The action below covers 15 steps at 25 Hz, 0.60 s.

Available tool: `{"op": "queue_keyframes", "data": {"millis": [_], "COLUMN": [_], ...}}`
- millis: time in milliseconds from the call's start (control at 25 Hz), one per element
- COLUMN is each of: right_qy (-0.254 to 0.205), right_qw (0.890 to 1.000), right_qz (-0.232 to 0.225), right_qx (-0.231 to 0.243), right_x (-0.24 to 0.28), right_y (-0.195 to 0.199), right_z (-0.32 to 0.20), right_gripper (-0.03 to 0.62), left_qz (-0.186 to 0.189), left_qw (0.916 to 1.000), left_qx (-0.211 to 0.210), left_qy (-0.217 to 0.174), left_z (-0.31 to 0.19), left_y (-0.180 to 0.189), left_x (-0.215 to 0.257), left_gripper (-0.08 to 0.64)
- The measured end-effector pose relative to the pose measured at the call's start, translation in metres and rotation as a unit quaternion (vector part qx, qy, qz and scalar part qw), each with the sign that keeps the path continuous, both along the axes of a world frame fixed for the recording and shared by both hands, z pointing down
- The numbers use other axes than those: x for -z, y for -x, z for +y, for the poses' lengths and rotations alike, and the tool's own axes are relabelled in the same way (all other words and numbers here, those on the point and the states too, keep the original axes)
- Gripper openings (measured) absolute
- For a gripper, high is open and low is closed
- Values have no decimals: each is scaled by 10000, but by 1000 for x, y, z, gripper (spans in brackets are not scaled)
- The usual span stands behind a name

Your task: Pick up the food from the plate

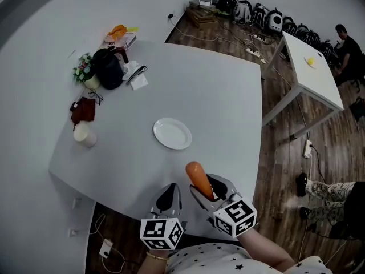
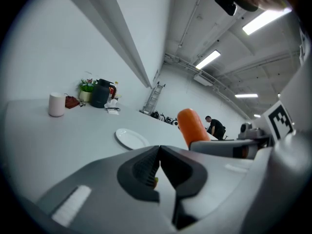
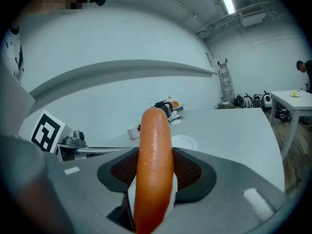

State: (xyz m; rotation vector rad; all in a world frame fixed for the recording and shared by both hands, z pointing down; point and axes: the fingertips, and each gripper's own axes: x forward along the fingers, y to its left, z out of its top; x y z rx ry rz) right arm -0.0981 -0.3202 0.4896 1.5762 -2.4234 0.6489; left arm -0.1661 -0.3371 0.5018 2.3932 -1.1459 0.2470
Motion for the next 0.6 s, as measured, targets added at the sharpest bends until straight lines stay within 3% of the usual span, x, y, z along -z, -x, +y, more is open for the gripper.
{"op": "queue_keyframes", "data": {"millis": [200,600], "right_qy": [-44,-127], "right_qw": [9999,9998], "right_qz": [30,115], "right_qx": [-149,-97], "right_x": [5,7], "right_y": [-11,-2], "right_z": [6,0], "right_gripper": [213,213], "left_qz": [23,-74], "left_qw": [9999,9999], "left_qx": [-131,4], "left_qy": [-57,-149], "left_z": [5,4], "left_y": [-13,-10], "left_x": [10,18], "left_gripper": [8,8]}}
